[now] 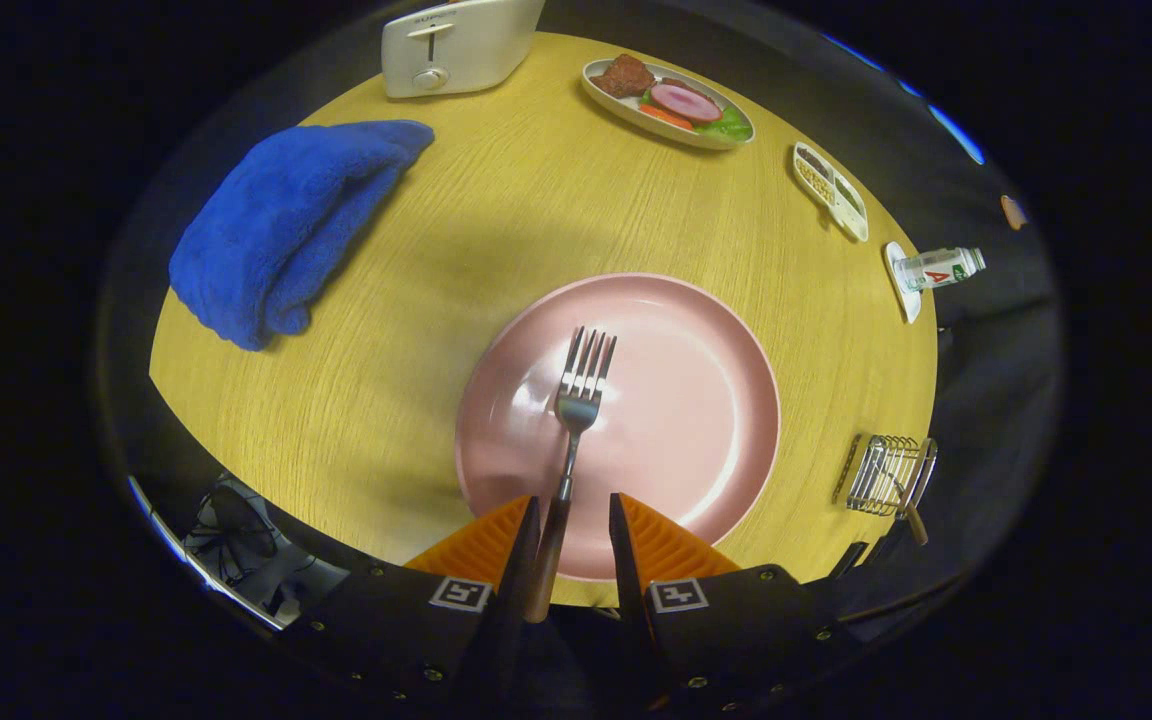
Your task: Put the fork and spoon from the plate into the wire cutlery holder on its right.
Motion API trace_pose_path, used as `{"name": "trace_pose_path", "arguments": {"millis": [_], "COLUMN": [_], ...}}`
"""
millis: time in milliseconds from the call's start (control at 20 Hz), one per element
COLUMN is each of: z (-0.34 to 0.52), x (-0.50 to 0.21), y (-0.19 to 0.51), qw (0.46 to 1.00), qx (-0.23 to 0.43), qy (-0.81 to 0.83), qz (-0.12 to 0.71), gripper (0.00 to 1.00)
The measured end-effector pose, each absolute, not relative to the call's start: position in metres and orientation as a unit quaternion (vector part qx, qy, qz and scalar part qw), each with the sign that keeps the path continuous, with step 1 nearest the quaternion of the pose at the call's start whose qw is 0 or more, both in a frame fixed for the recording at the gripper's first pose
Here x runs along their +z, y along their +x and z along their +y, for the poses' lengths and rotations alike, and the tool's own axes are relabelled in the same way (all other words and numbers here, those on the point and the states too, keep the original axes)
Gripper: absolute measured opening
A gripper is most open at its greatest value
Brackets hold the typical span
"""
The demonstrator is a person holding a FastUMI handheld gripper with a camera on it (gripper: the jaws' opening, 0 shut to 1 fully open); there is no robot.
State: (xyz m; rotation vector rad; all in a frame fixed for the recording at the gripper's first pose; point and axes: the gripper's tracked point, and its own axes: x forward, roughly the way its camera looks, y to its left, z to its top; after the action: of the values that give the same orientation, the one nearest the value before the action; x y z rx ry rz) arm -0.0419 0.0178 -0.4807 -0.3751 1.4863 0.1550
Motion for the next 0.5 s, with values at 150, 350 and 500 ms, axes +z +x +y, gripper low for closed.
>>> {"name": "trace_pose_path", "arguments": {"millis": [150,350,500], "z": [0.018,0.018,0.017], "x": [-0.488,-0.497,-0.501], "y": [-0.044,-0.044,-0.045], "qw": [0.715,0.714,0.710], "qx": [0.071,0.071,0.072], "qy": [-0.163,-0.152,-0.148], "qz": [0.676,0.680,0.685], "gripper": [0.43,0.43,0.38]}}
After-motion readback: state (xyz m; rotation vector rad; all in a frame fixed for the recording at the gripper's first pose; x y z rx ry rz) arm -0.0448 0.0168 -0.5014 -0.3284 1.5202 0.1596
